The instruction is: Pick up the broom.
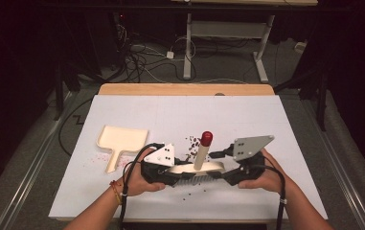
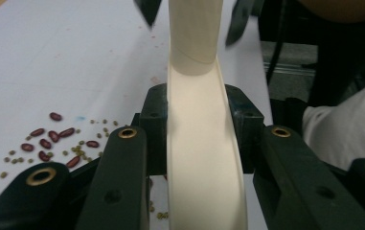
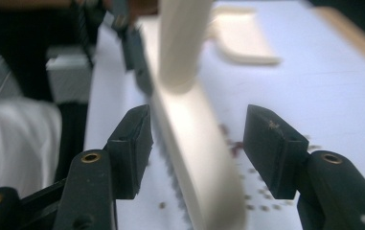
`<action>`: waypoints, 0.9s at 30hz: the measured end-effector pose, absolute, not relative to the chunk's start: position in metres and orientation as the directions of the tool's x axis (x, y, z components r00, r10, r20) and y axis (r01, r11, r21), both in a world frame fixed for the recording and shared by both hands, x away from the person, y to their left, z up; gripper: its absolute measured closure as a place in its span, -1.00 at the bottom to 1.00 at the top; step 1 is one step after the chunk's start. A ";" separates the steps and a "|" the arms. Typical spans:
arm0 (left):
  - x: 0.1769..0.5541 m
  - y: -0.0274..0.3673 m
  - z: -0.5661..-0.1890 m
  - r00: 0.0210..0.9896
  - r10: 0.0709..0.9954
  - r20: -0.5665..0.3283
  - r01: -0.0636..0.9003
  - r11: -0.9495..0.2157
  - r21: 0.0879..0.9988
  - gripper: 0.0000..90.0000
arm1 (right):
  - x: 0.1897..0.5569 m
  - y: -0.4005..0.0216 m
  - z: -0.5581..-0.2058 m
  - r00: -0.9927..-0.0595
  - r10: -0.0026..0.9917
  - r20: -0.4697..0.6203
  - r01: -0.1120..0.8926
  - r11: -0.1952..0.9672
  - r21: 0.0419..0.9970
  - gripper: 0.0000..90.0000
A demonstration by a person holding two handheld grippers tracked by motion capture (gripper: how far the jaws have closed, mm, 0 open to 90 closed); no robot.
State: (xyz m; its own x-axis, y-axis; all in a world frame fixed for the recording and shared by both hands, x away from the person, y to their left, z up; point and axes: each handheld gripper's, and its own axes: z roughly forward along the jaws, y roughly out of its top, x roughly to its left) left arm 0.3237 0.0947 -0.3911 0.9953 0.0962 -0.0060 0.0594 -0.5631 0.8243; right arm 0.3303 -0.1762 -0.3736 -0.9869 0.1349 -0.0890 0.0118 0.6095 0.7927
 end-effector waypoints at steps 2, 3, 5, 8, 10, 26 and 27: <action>0.323 0.095 -0.391 0.996 0.085 -0.007 0.054 -0.564 0.824 0.44 | 0.330 -0.166 -0.380 -0.991 0.099 -0.086 -0.001 0.648 0.762 0.10; 0.323 0.095 -0.391 0.997 0.079 -0.011 0.054 -0.565 0.823 0.44 | 0.330 -0.162 -0.383 -0.992 0.095 -0.087 -0.004 0.650 0.760 0.19; 0.322 0.095 -0.392 0.998 0.066 -0.003 0.042 -0.582 0.812 0.44 | 0.331 -0.157 -0.386 -0.997 0.058 -0.056 -0.007 0.627 0.779 0.36; 0.324 0.099 -0.392 0.997 0.075 -0.009 0.051 -0.575 0.816 0.34 | 0.331 -0.153 -0.390 -0.998 0.053 -0.037 0.004 0.627 0.779 0.49; 0.324 0.100 -0.391 0.997 0.078 -0.010 0.054 -0.574 0.817 0.29 | 0.328 -0.150 -0.392 -0.997 0.071 -0.036 0.016 0.615 0.788 0.50; 0.292 0.220 -0.395 0.653 0.709 0.268 0.185 -0.492 0.851 -0.59 | 0.282 -0.118 -0.413 -0.968 0.250 0.018 0.164 0.576 0.801 0.50; 0.289 0.225 -0.401 0.636 0.721 0.273 0.203 -0.498 0.843 -0.59 | 0.279 -0.114 -0.416 -0.968 0.251 0.023 0.169 0.577 0.799 0.50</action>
State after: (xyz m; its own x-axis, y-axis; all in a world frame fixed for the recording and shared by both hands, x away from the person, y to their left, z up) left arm 0.2889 0.2251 -0.4010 0.6363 0.7215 0.2732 0.2029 -0.4982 0.8430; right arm 0.2793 -0.1142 -0.4157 -0.9678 0.2506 0.0231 0.1685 0.5772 0.7990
